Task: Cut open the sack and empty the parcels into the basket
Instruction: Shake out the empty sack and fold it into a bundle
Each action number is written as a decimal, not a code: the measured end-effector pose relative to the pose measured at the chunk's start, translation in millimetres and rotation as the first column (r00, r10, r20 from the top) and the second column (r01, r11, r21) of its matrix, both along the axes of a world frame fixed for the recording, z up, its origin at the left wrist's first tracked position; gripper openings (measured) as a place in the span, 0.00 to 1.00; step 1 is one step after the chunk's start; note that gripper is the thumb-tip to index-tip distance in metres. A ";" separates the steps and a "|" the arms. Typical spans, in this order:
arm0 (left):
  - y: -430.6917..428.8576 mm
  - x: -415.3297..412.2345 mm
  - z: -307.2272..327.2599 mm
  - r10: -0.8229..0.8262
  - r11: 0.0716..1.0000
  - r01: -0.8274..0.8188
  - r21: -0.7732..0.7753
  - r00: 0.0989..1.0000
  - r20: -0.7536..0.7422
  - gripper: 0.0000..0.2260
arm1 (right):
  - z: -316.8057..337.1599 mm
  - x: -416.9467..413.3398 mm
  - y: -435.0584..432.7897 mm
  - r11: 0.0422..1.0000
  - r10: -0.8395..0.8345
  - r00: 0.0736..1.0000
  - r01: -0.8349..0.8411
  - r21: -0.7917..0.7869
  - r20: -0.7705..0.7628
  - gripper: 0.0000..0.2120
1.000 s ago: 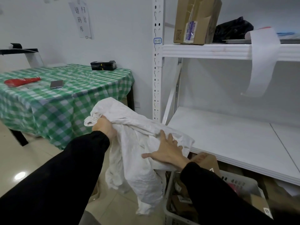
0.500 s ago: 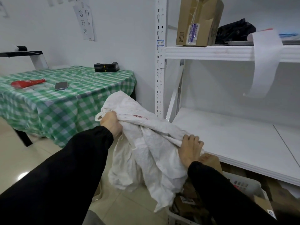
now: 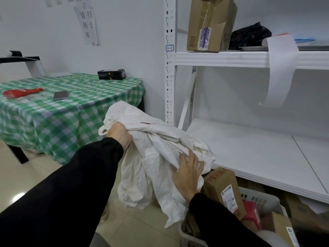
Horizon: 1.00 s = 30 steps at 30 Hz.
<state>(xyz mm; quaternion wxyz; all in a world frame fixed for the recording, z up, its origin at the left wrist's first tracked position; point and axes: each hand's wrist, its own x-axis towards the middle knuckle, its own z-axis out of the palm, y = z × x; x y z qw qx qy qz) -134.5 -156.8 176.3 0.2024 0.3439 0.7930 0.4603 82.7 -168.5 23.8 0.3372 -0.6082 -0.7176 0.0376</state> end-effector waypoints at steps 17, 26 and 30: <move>-2.0 -80.1 -15.6 0.006 0.911 -0.364 0.195 0.485 0.875 0.19 | 27.5 65.4 41.8 0.997 0.035 0.819 0.008 0.073 -0.572 0.48; -43.6 -15.2 27.9 -0.061 0.970 -0.174 0.167 0.490 0.869 0.16 | 21.8 51.4 49.5 0.883 -0.152 0.466 -0.333 -0.332 -0.871 0.23; -42.5 -28.5 28.2 -0.033 0.977 -0.155 0.145 0.562 0.826 0.13 | 23.1 40.6 48.3 0.930 -0.282 0.630 -0.007 -0.368 -0.723 0.03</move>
